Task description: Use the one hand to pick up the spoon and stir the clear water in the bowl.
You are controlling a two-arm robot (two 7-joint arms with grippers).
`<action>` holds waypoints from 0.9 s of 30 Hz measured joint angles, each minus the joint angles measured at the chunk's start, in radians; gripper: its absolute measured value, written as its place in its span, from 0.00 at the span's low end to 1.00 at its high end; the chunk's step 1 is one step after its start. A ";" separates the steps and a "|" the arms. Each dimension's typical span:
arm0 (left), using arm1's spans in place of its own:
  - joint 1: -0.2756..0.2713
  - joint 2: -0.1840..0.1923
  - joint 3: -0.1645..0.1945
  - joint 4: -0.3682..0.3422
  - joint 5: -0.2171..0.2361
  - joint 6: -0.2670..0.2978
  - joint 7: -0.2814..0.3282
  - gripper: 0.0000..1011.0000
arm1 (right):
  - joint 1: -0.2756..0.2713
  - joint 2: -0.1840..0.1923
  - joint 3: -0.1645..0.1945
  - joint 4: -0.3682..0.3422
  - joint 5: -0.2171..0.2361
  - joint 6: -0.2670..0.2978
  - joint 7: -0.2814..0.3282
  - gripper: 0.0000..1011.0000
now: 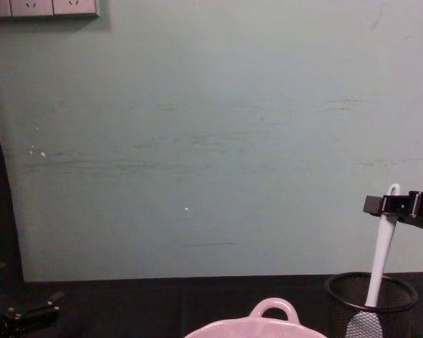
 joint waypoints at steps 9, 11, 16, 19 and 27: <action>0.000 0.000 0.000 0.000 0.000 0.000 0.000 0.99 | 0.008 -0.006 -0.009 0.039 0.007 -0.012 0.004 0.14; 0.000 0.000 0.000 0.000 0.000 0.000 0.000 0.99 | 0.010 -0.010 -0.009 0.053 0.006 -0.021 0.005 0.19; 0.000 0.000 0.000 0.000 0.000 0.000 0.000 0.99 | 0.013 -0.018 -0.008 0.085 0.007 -0.026 0.007 0.33; 0.000 0.000 0.000 0.000 0.000 0.000 0.000 0.99 | 0.014 -0.024 -0.002 0.105 0.014 -0.027 0.008 0.42; 0.000 0.000 0.000 0.000 0.000 0.000 0.000 0.99 | -0.004 -0.026 0.015 0.096 0.021 -0.028 -0.028 0.67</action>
